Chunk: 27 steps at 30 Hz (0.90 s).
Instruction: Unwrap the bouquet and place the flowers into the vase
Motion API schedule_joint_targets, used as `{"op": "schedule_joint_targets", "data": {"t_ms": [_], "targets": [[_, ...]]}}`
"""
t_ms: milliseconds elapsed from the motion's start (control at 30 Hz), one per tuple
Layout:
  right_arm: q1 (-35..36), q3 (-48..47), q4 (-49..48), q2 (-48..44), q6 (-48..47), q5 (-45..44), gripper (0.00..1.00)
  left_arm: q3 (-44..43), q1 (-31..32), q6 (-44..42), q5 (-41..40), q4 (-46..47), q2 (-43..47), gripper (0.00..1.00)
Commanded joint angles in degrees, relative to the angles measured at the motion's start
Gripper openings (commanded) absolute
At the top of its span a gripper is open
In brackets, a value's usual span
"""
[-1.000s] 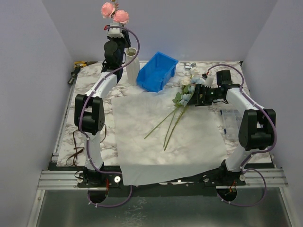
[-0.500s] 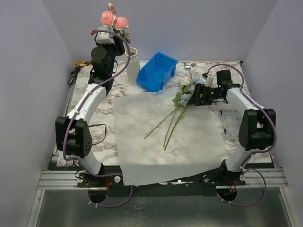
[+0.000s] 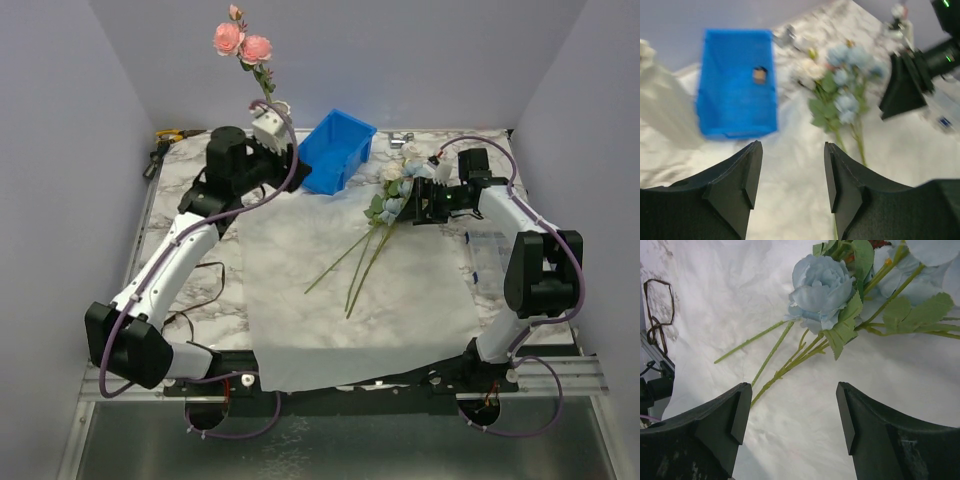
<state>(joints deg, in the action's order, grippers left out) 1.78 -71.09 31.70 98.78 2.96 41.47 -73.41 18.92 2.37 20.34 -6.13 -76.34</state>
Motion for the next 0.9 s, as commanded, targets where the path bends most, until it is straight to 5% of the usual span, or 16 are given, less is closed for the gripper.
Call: {"op": "schedule_joint_targets", "data": {"t_ms": [0, 567, 867], "targets": [[-0.9, -0.4, 2.8, -2.3, -0.4, 0.0, 0.77, -1.0, 8.6, -2.1, 8.5, -13.7, -4.4, 0.56], [-14.7, 2.7, 6.2, -6.8, -1.6, -0.8, 0.71, -53.8, 24.8, 5.3, 5.6, -37.6, -54.9, 0.5], [-16.4, 5.5, 5.8, -9.8, -2.4, -1.5, 0.71, -58.2, 27.6, 5.1, -1.1, -38.1, -62.4, 0.58]]}}
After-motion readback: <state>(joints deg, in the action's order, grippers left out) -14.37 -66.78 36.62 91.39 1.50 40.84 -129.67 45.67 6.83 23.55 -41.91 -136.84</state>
